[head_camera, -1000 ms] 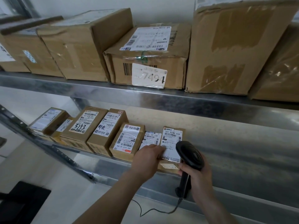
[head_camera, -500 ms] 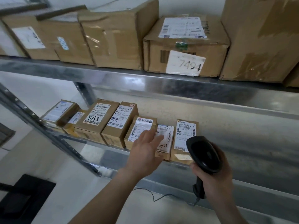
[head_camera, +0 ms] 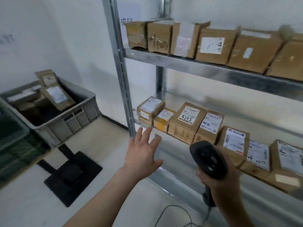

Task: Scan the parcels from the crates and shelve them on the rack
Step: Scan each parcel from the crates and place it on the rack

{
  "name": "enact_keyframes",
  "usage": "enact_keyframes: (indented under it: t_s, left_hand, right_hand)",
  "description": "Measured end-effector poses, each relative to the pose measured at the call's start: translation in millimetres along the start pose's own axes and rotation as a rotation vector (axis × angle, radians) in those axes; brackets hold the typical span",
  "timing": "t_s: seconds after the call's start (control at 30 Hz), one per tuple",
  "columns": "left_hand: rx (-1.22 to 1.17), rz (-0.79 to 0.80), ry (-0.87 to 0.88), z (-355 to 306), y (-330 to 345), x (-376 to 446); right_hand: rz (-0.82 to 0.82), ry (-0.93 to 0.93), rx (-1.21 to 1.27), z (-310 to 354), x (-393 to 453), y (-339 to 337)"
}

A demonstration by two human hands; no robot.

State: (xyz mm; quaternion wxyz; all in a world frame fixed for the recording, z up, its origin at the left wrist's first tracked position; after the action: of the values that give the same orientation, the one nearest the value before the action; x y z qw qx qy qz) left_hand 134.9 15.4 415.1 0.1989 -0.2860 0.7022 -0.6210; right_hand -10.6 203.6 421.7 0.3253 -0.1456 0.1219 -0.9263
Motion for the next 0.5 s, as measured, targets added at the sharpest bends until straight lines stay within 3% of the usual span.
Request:
enact_keyframes:
  t_s: [0.2,0.5]
  left_hand:
    - [0.014,-0.024,-0.204,122,-35,-53]
    - [0.042,-0.062,-0.427,245,-62,-97]
  right_hand:
    - [0.16,-0.02,0.129,52,-12,106]
    - [0.339,0.006,0.267,93,11,236]
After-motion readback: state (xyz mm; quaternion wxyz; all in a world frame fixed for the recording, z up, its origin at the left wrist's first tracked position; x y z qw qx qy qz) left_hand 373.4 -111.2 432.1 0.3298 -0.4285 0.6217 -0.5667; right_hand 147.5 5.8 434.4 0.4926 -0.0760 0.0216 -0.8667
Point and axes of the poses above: each hand's wrist, its own x-axis towards the middle knuckle, its own y-axis out of the palm, z = x × y, the point moved 3 cm from there along x, towards the middle knuckle
